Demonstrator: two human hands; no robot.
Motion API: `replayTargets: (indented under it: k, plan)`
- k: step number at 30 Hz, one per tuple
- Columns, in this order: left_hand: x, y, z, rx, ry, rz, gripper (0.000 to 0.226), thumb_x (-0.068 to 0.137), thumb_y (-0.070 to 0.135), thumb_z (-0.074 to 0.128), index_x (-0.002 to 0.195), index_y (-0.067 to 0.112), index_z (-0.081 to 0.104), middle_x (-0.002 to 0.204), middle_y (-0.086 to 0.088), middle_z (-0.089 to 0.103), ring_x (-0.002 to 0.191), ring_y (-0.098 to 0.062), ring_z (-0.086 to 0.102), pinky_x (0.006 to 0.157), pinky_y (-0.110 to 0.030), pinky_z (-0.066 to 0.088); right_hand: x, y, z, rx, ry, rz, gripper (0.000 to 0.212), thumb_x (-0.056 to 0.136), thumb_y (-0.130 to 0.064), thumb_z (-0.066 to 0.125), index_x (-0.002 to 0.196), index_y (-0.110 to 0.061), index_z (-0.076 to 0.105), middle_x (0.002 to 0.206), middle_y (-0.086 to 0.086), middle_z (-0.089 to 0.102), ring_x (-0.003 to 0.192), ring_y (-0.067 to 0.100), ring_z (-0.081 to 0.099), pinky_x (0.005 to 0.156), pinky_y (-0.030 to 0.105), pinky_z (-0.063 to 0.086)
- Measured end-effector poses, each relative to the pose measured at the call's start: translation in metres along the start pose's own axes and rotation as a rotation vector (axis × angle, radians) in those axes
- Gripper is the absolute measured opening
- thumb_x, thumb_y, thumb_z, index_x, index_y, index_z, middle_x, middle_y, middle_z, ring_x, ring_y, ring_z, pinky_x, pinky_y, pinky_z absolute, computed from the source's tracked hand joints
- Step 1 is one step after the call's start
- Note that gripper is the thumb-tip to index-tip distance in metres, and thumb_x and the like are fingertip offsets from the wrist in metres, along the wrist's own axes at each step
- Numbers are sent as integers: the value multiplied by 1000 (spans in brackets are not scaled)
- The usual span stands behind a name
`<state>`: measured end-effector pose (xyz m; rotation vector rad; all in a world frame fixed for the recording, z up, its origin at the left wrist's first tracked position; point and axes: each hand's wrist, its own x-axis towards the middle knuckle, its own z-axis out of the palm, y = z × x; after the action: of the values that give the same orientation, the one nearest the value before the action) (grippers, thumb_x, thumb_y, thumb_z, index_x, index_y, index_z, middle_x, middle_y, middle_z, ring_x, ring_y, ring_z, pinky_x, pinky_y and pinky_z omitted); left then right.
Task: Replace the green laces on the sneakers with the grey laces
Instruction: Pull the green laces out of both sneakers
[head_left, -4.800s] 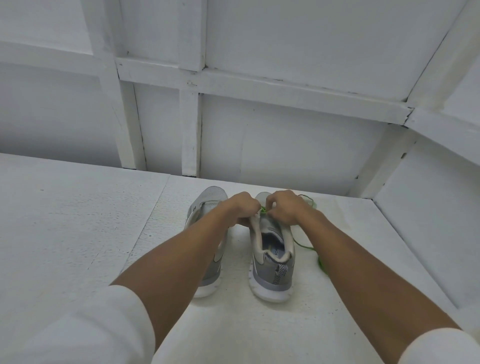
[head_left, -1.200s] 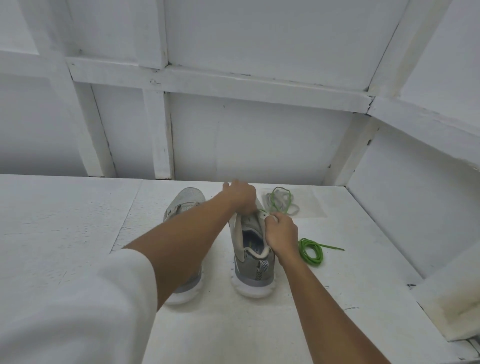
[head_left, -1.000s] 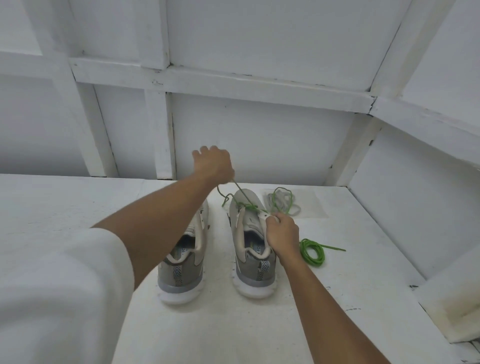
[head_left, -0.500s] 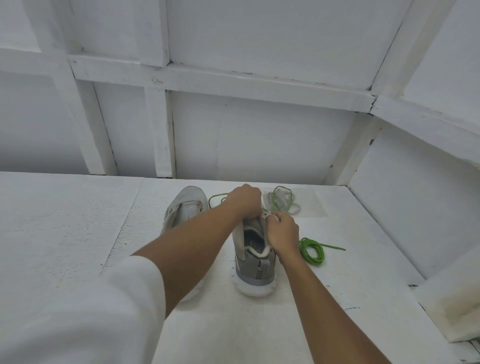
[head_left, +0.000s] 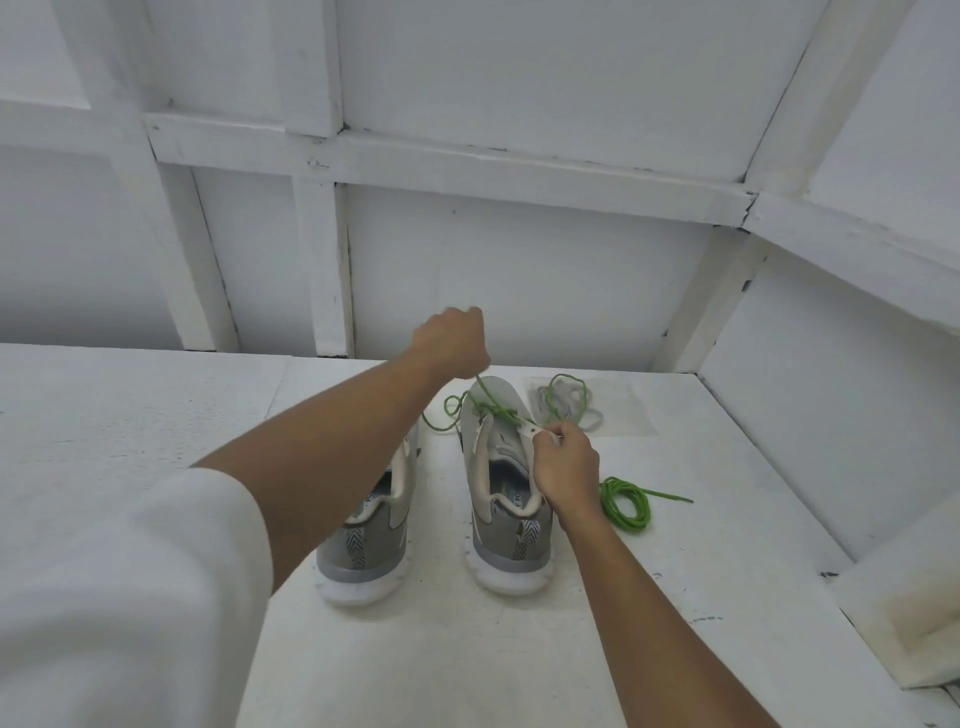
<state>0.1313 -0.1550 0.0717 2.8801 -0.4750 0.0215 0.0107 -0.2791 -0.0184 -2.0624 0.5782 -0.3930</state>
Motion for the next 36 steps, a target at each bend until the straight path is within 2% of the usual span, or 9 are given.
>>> replayTargets:
  k: [4,6,10,13,18,24,28,33,36]
  plan:
    - [-11,30,37,33,-277,195,21,87,21,56,95,8,70,93,-8,67,94,-29,63,72,-31,50,0,0,-1,2,3,1,14,93,-17,47,97,-16,60,92,0,57,88,21,52,74,29,37]
    - [-14,36,51,39,-284,180,18,87,17,54,71,10,56,72,-5,54,77,-27,58,62,-31,44,0,1,-1,10,8,3,15,93,-17,47,98,-15,61,92,1,58,88,22,52,74,30,37]
    - [-13,34,46,55,-272,179,29,88,14,51,61,12,40,67,-5,46,74,-26,50,63,-31,40,0,1,0,-2,9,-1,17,93,-17,47,100,-14,61,94,1,57,88,21,51,75,30,37]
    - [-7,21,31,45,-237,148,27,89,14,49,63,8,44,84,-11,59,79,-26,52,66,-30,41,0,1,0,9,10,6,16,93,-17,47,100,-14,61,93,0,56,88,21,50,75,29,37]
    - [3,-16,2,-14,-75,42,32,89,28,55,110,4,61,111,-14,57,94,-33,58,72,-31,44,2,2,2,7,13,1,12,92,-16,48,93,-14,60,91,2,59,88,24,55,73,31,39]
    - [-6,-27,5,205,-244,90,27,83,24,62,65,12,48,76,-4,55,74,-24,54,63,-31,44,2,2,1,6,-12,-10,12,93,-17,47,93,-15,59,89,1,57,88,24,54,74,31,39]
    - [-18,-19,18,344,-390,108,28,83,17,63,61,13,45,66,0,45,74,-25,50,67,-31,43,6,1,-3,-41,-77,-21,15,93,-18,44,94,-14,59,96,5,61,89,25,55,74,31,40]
    - [-16,-9,21,-46,-322,52,28,91,18,47,95,2,69,85,-9,69,73,-26,60,62,-26,47,22,-12,-16,-197,-258,-75,28,92,-26,53,117,-14,55,103,1,55,95,18,51,80,26,37]
    - [-17,0,31,-253,-343,3,32,94,29,51,97,2,68,89,-12,73,73,-26,70,65,-31,58,38,-27,-19,-283,-284,-192,28,90,-25,57,115,-12,60,104,-2,57,97,15,52,80,23,35]
